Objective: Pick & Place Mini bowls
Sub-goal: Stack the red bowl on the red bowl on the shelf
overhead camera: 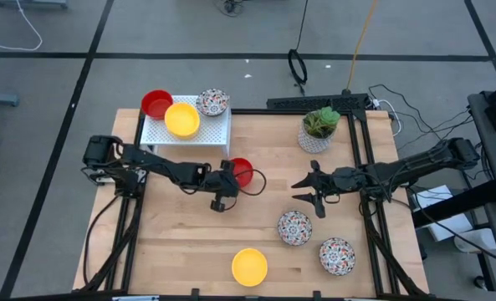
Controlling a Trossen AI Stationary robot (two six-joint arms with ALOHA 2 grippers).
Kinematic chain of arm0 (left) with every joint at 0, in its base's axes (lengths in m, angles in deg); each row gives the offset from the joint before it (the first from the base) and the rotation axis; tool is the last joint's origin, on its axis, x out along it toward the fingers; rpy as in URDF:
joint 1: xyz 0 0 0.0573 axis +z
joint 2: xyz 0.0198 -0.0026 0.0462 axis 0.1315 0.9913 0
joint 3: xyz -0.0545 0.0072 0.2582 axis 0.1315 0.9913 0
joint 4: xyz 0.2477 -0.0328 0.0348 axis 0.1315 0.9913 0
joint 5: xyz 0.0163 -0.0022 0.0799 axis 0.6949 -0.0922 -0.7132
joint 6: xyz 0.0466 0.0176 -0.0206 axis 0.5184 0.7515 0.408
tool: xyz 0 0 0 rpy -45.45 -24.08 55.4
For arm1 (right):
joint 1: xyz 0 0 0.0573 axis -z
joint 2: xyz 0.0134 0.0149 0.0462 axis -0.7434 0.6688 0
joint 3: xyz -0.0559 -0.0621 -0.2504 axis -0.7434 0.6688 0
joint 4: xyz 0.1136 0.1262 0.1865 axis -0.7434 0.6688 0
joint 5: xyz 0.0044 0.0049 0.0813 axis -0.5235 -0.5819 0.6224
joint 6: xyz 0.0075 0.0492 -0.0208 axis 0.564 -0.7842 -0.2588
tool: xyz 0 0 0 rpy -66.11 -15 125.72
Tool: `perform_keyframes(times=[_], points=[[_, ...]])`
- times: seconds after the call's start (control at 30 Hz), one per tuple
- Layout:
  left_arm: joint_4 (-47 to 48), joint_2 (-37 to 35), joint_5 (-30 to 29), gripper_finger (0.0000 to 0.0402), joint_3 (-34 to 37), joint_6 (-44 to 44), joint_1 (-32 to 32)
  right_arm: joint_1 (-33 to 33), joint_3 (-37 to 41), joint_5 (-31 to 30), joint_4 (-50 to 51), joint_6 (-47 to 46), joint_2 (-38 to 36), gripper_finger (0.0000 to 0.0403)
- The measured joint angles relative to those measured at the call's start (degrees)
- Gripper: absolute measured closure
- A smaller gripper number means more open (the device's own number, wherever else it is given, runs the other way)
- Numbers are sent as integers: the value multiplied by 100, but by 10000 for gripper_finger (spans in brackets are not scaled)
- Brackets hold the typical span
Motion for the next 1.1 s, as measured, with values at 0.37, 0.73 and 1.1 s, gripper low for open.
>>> perform_keyframes(times=[0.37, 0.73, 1.1], points=[[1134, -885, -300, 395, -1223, -111, -133, 0, -2, 11, 22, -2, 2, 259], [3630, -2286, -2640, 395, -2354, -127, 473, 0, -2, 24, 34, 0, 2, 259], [5418, -3526, -2825, 394, -2474, -1695, 2292, 0, -2, 25, 19, 0, 2, 259]])
